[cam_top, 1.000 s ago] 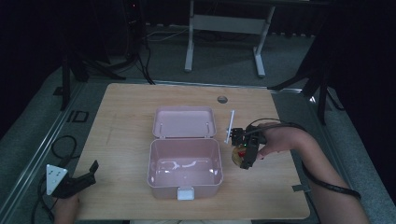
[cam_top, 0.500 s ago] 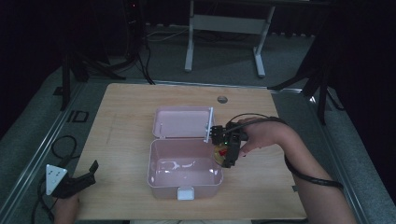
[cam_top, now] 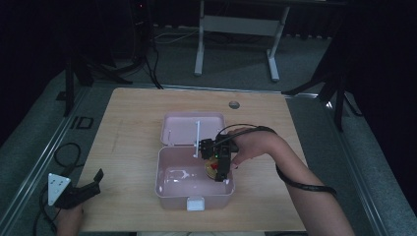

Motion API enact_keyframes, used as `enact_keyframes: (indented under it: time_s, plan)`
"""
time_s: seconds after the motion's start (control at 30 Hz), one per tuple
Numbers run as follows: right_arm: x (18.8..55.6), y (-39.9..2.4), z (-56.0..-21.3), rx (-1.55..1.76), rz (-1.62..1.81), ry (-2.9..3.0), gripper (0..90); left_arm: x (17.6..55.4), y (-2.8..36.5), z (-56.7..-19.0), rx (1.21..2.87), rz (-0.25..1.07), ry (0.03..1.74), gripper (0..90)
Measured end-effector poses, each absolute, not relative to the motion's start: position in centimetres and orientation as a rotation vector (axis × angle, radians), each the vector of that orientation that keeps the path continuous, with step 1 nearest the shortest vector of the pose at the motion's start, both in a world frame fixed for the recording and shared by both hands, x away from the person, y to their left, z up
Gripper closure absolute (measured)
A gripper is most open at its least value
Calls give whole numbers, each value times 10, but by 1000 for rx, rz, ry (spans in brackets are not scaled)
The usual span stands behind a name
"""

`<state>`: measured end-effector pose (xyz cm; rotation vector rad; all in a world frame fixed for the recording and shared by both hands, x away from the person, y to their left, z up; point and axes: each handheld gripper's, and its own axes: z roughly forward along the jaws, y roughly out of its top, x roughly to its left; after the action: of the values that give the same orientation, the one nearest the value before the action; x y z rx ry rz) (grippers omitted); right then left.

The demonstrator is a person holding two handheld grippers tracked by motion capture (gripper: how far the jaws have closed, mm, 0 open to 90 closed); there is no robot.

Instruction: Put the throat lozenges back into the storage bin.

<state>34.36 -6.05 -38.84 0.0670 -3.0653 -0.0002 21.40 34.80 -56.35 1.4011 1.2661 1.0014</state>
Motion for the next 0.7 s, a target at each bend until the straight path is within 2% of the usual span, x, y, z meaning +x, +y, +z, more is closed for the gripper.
enact_keyframes:
  time_s: [0.27, 0.7]
  plan:
    - [348, -53, -425, 79, 18, -3028, 200, 214, 348, -564, 1401, 1001, 1265, 3]
    - [346, -45, -464, 149, 62, -3007, 199, 214, 348, -564, 1402, 998, 1263, 3]
